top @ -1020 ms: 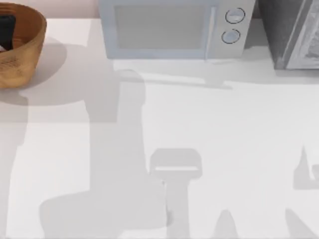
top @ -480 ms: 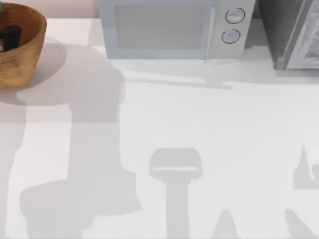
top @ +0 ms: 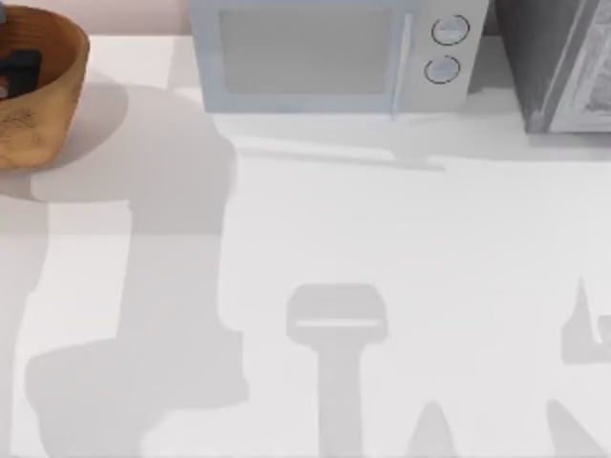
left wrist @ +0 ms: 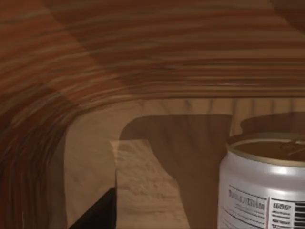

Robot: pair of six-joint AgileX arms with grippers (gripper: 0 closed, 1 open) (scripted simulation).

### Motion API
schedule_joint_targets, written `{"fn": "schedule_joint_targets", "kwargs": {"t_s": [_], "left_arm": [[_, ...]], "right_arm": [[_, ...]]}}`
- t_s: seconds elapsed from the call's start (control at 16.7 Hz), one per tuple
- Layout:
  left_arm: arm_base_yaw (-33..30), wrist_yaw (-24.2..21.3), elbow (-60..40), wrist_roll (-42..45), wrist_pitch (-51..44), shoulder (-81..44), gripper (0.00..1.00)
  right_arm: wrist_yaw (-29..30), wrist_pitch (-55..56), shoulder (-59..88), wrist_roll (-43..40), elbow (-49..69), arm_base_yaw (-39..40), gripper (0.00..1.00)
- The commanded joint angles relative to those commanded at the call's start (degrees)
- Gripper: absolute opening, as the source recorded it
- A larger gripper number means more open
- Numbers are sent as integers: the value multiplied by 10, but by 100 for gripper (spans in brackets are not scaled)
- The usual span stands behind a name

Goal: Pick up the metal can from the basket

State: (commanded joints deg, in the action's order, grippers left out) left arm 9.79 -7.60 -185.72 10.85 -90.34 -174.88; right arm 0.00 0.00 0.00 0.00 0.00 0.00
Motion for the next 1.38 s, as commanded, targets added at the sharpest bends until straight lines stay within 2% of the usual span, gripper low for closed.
{"fn": "schedule_joint_targets", "kwargs": {"t_s": [0.78, 1.38], "left_arm": [[0, 0, 0, 0, 0, 0, 2], [3, 2, -2, -3, -2, 21, 0]], "right_arm": [[0, 0, 0, 0, 0, 0, 100], [0, 0, 0, 0, 0, 0, 100]]}}
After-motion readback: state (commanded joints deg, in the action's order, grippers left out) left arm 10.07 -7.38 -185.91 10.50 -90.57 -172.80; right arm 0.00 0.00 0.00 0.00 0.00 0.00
